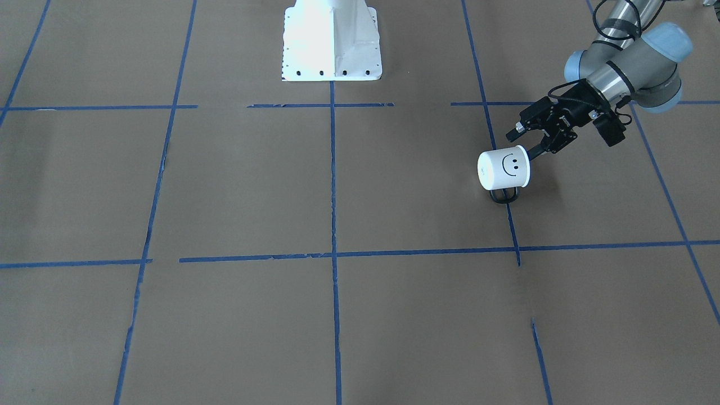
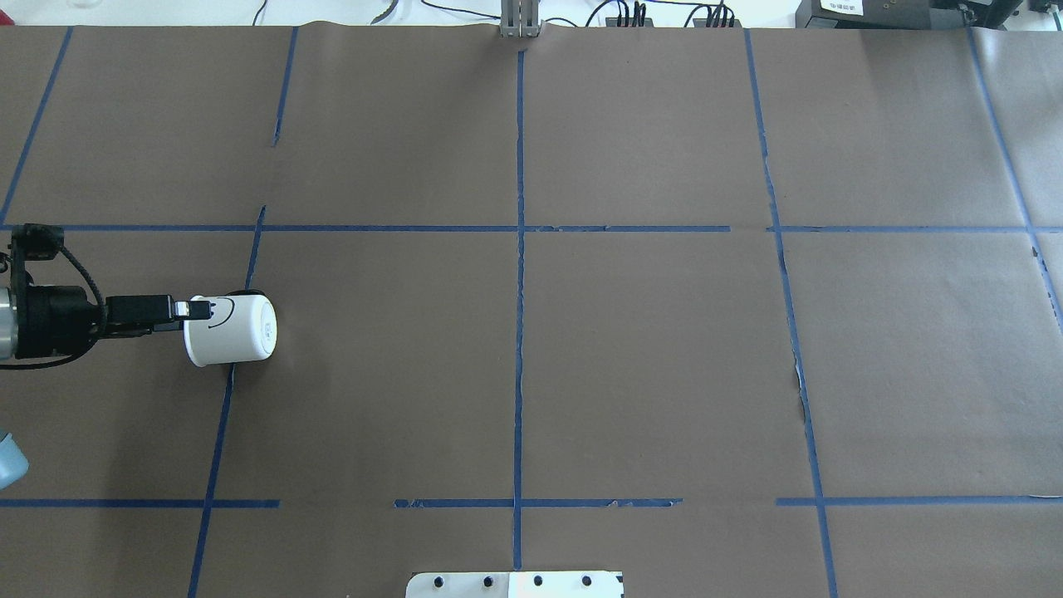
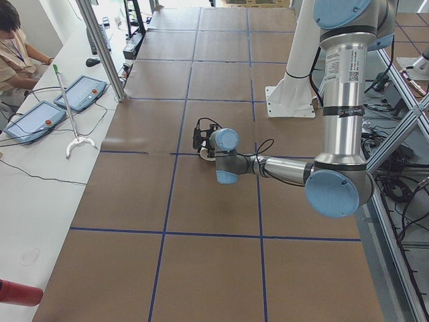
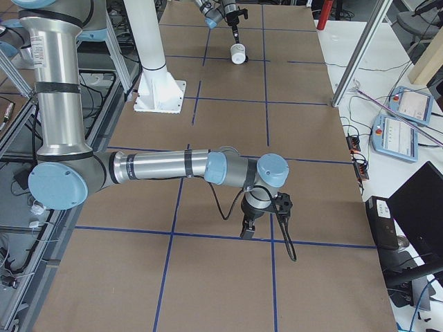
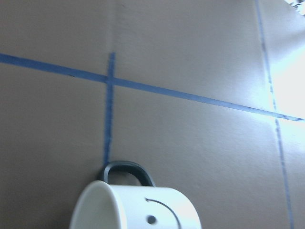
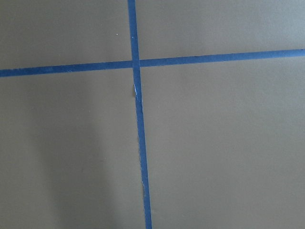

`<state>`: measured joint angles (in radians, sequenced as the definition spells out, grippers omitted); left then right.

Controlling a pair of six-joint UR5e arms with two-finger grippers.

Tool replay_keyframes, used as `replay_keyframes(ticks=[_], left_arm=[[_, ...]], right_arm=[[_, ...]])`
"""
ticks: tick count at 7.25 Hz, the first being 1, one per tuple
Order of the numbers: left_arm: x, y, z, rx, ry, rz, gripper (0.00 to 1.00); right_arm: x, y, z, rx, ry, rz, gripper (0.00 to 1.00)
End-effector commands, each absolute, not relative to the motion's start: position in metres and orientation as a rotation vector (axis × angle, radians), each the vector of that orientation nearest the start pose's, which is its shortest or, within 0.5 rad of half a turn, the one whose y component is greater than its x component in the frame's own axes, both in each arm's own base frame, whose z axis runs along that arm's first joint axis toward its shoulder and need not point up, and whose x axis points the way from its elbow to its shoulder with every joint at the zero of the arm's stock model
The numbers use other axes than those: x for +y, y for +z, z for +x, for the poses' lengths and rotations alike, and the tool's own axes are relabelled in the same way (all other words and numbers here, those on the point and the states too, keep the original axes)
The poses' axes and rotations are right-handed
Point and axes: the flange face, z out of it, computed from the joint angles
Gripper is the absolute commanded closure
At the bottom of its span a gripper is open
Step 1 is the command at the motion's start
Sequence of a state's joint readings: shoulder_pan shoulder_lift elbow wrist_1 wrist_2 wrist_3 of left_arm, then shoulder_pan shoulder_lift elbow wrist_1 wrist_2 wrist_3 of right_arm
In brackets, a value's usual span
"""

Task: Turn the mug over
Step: 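Reach the left gripper to the sideways white mug and grasp its rim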

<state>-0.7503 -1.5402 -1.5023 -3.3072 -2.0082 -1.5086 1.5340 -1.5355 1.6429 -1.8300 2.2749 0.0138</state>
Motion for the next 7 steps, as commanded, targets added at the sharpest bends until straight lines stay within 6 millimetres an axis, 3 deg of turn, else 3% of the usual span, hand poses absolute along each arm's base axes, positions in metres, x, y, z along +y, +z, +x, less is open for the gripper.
replay_keyframes(ticks=[1,3,4,5,6,7], left_arm=[[-0.385,0.548,0.278,1.612,-0.219,0.369,0.00],[-0.406,0.544,0.307,1.649,-0.222,0.401,0.00],[-0.389,0.552,0.318,1.711,-0.175,0.388,0.00],[-0.379,0.564,0.314,1.769,-0.158,0.386,0.00],[-0.370,0.564,0.309,1.834,-0.152,0.375,0.10],[-0.367,0.562,0.308,1.861,-0.147,0.349,0.46]], right_arm=[[-0.494,0.635,0.051,-0.699,0.031,-0.163,0.00],[-0.494,0.635,0.051,-0.699,0.031,-0.163,0.00],[-0.494,0.635,0.051,-0.699,0.031,-0.163,0.00],[-0.494,0.635,0.051,-0.699,0.031,-0.163,0.00],[-0.494,0.635,0.051,-0.699,0.031,-0.163,0.00],[-0.494,0.635,0.051,-0.699,0.031,-0.163,0.00]])
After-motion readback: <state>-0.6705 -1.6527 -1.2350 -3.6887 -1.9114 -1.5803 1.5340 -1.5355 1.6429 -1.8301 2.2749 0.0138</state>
